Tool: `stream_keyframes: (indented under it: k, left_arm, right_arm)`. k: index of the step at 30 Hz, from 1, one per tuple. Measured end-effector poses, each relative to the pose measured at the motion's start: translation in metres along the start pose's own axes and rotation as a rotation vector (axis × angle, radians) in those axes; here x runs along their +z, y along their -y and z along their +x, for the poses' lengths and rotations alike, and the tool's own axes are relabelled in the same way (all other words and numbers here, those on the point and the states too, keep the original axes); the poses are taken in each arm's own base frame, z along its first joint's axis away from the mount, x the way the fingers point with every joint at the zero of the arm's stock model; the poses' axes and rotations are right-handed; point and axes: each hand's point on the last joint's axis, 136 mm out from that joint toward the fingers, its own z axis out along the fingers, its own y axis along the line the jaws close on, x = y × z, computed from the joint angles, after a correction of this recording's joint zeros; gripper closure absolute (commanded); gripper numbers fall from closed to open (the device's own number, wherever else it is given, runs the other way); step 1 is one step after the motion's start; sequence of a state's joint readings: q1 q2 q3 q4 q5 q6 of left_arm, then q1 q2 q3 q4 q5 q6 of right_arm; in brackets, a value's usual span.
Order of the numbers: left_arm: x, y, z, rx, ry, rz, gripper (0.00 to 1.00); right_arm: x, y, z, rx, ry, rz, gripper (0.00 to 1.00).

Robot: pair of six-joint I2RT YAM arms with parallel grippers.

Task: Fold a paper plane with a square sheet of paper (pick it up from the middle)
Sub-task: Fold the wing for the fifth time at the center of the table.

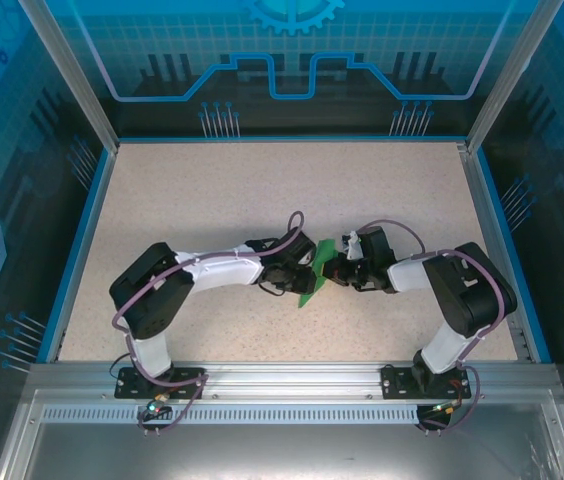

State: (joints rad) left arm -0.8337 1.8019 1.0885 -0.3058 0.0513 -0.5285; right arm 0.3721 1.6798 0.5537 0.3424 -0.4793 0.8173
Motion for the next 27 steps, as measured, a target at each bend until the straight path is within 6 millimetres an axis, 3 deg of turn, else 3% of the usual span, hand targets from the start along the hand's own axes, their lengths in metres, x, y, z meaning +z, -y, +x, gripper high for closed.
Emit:
stream_keyframes:
  k: [16, 27]
  left_arm:
    - [0.006, -0.008, 0.028, 0.044, -0.022, -0.126, 0.76]
    - [0.009, -0.017, 0.031, 0.060, -0.014, -0.187, 0.90]
  right_arm:
    - [0.000, 0.001, -0.001, -0.022, -0.010, 0.002, 1.00]
    - [-0.001, 0.001, 0.000, -0.022, -0.016, -0.002, 1.00]
